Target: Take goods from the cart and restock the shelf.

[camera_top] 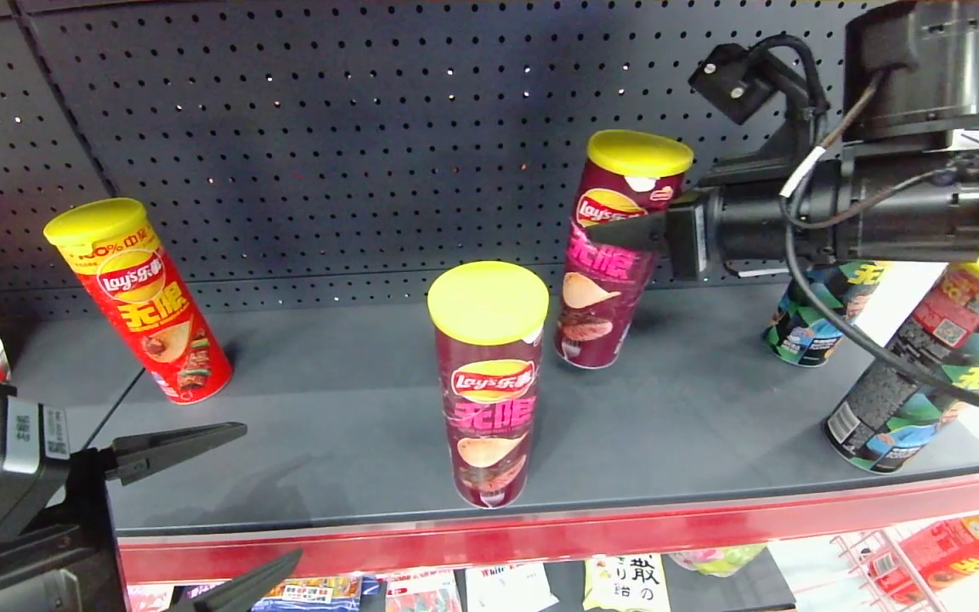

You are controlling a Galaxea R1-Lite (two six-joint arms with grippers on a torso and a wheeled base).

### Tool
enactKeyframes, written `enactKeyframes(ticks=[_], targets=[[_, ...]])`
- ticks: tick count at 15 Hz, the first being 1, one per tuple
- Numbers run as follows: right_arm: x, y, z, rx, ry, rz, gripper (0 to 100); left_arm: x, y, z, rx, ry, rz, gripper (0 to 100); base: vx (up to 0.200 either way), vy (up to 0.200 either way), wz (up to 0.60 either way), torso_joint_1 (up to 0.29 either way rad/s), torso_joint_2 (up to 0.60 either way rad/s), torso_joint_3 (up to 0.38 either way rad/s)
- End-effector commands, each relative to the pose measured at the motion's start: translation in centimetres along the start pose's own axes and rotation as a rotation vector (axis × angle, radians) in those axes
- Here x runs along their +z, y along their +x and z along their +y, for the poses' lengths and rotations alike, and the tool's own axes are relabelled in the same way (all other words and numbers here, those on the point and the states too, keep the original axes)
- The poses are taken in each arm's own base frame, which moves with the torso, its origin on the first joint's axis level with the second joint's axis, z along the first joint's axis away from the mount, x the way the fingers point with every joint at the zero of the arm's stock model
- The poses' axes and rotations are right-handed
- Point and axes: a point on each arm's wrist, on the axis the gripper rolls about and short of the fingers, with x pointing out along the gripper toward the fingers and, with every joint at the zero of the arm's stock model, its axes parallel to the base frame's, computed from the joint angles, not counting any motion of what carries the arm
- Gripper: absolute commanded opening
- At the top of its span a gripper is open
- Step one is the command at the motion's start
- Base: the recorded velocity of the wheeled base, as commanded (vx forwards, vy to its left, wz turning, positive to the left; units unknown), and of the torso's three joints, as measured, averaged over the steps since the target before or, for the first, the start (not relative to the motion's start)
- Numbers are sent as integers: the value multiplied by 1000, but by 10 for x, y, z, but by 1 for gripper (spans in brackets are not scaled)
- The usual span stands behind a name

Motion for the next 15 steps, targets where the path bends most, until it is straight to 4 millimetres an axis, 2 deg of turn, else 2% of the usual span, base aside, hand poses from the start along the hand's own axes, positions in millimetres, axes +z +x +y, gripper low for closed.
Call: enactKeyframes(ticks=[1,4,6,15], targets=[[-11,41,-8,56,7,17,0,0,-1,0,1,2,-3,100,0,0,0,0,0,0],[-15,63,-13,67,3,-4,0,1,-1,0,5,-1,-4,100,0,0,0,0,0,0],[-14,71,-14,71,2,-7,0,0,0,0,4,-21,-1,100,0,0,0,0,0,0],[-17,80,-5,98,-3,6,0,0,1,1,2,-26,7,100,0,0,0,0,0,0]])
